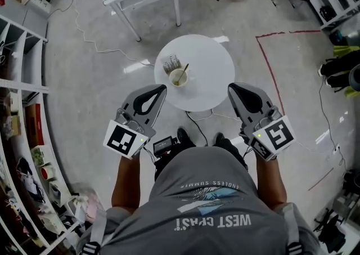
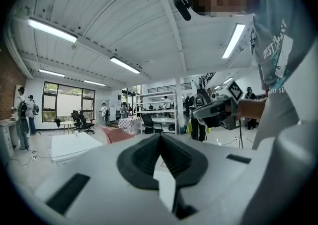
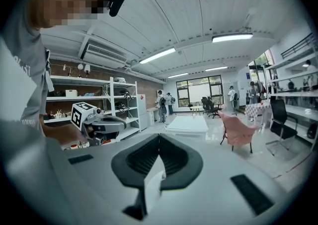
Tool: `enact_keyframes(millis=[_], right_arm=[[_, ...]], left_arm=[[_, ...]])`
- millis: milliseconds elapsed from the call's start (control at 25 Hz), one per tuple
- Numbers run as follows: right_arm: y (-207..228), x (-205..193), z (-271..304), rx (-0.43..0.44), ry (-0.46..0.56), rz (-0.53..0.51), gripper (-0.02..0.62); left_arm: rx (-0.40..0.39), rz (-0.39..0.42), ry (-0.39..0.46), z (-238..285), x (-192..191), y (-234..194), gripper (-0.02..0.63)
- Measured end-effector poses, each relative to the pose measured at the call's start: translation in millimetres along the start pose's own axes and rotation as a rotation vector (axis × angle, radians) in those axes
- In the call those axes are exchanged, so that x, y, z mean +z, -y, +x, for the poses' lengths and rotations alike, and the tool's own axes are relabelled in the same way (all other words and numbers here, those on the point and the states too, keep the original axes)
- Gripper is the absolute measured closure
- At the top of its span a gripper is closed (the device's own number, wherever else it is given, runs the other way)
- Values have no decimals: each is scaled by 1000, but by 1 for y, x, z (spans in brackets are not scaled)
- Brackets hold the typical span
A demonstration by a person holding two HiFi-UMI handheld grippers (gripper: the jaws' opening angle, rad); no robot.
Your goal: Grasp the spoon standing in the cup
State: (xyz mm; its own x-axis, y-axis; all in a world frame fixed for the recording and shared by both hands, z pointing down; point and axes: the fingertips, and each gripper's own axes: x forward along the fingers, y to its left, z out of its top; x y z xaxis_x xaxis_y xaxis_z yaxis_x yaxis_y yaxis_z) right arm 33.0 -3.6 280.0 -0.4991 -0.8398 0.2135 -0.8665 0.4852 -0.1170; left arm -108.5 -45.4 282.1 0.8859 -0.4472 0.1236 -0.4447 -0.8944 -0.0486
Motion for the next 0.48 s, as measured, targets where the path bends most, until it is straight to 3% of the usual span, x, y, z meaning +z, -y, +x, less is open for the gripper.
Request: enact_keyframes(millis=[320, 480], right_arm=[[11, -1, 1, -45, -34, 4, 594], [25, 1, 12, -21, -21, 13, 594]], left_arm=[[-31, -8, 7, 12, -7, -13, 609], [-12, -6, -12, 22, -11, -18, 609]])
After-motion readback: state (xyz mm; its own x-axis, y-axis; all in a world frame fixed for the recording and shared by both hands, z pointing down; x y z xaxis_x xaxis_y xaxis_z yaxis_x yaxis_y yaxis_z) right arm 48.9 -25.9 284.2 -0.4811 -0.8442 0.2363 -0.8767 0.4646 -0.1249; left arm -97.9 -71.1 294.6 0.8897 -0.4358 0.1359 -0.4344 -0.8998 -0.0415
